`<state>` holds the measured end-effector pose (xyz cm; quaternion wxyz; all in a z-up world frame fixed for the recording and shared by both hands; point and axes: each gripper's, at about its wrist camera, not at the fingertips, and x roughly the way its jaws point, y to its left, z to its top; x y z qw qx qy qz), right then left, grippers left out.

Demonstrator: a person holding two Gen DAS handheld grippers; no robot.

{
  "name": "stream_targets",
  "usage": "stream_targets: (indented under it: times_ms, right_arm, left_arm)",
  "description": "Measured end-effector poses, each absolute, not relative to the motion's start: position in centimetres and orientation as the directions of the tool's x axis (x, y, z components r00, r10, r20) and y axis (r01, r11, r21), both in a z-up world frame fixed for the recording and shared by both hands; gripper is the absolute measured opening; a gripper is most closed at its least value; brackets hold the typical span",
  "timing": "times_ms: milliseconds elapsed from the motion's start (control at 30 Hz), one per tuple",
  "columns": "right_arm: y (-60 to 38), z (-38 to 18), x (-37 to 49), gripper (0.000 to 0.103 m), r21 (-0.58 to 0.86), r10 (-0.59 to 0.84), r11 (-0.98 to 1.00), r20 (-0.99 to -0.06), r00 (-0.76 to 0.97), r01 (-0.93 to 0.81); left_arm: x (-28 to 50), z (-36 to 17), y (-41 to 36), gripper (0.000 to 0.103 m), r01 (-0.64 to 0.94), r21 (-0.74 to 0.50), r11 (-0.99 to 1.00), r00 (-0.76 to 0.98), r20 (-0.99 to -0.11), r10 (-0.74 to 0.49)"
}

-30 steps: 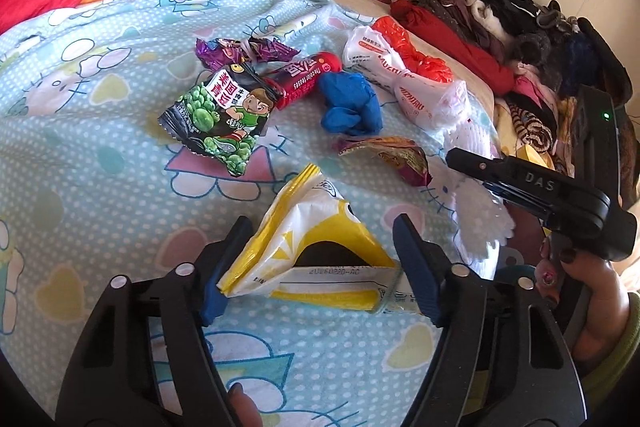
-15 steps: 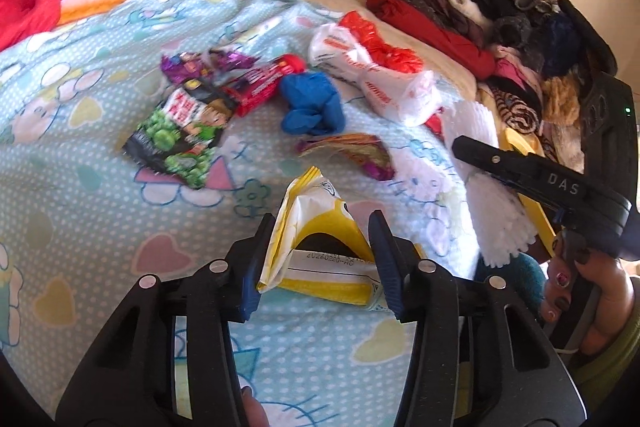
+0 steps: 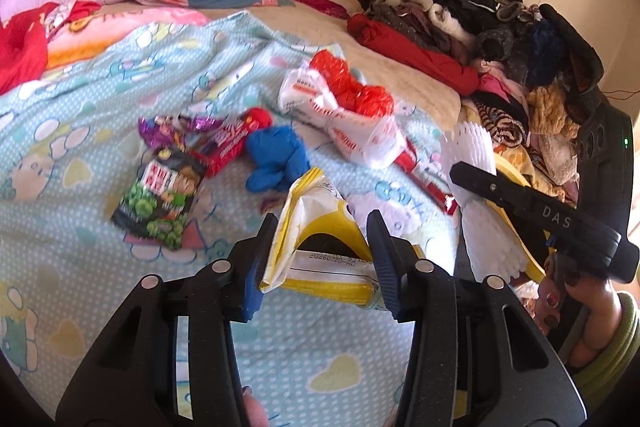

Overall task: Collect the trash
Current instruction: 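Grasp the yellow-and-white chip bag with the left tool while the right tool grasps a white foam net, then carry the chip bag and foam net in both tools over the bin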

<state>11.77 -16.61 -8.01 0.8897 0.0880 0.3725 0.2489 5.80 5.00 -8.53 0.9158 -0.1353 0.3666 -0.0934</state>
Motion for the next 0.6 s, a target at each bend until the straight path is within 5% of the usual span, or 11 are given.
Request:
stream_targets:
  times_ms: [600]
  right_arm:
    - [-24.2, -4.6, 12.5, 0.023, 0.392, 0.464, 0.877, -0.542, 0.701, -0.278]
  left_arm:
    - [8.1, -5.7, -0.2, 0.035, 0.162, -0.303, 0.939, 0.738, -0.594, -0.319]
